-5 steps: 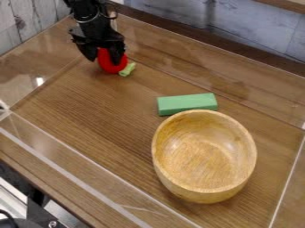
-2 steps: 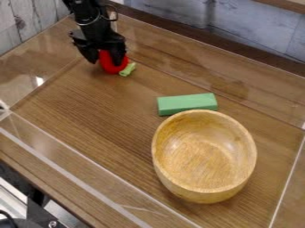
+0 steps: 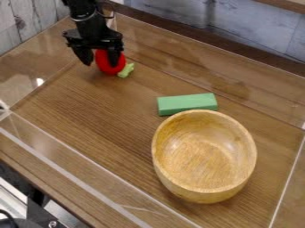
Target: Move the red fruit to the left
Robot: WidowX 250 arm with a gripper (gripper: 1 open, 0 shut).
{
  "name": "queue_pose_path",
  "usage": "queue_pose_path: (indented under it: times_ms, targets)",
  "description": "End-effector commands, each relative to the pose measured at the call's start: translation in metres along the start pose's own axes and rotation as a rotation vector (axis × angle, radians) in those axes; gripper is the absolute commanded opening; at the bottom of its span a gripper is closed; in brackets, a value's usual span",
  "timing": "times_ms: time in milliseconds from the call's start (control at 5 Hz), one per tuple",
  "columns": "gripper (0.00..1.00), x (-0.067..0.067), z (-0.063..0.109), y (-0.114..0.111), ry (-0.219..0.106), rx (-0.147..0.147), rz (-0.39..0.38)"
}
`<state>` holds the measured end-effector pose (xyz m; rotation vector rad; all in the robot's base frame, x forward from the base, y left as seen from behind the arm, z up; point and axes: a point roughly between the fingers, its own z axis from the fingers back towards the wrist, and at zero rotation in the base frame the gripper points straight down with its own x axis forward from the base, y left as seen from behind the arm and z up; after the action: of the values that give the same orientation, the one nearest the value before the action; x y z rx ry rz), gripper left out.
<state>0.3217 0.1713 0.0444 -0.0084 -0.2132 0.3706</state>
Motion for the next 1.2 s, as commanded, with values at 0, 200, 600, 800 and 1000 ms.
queue_pose_path:
  times_ms: [0,200,600,800,1000]
  targets:
    - [1.0,0.015,0.038,-0.009,-0.075,0.011,0.046]
    - [1.0,0.015,0.049,-0.016,-0.07,0.016,0.095]
    - [1.0,0.025,0.062,-0.036,-0.056,-0.012,0.033]
    - [1.0,0.036,0.073,-0.031,-0.052,-0.014,0.035]
    - [1.0,0.04,0.083,-0.031,-0.042,-0.016,0.014]
